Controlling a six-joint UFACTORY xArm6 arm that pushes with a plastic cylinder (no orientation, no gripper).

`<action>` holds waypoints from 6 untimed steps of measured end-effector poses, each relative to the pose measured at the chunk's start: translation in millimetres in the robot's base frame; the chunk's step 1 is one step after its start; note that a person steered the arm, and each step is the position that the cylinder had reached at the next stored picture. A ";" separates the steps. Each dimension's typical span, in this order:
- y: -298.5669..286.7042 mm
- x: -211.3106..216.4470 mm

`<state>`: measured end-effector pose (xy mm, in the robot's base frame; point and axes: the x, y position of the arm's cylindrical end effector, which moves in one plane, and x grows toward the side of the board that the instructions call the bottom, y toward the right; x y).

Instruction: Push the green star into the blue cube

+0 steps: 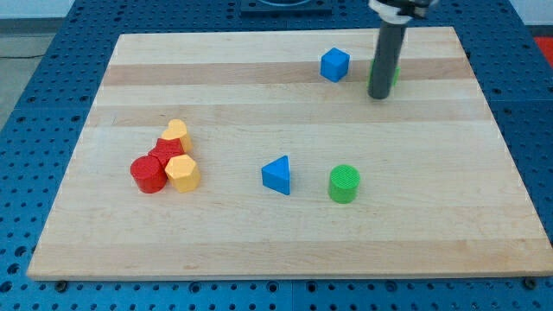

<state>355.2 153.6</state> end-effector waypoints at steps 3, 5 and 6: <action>34.6 -19.8; -21.4 -21.5; -32.9 -21.5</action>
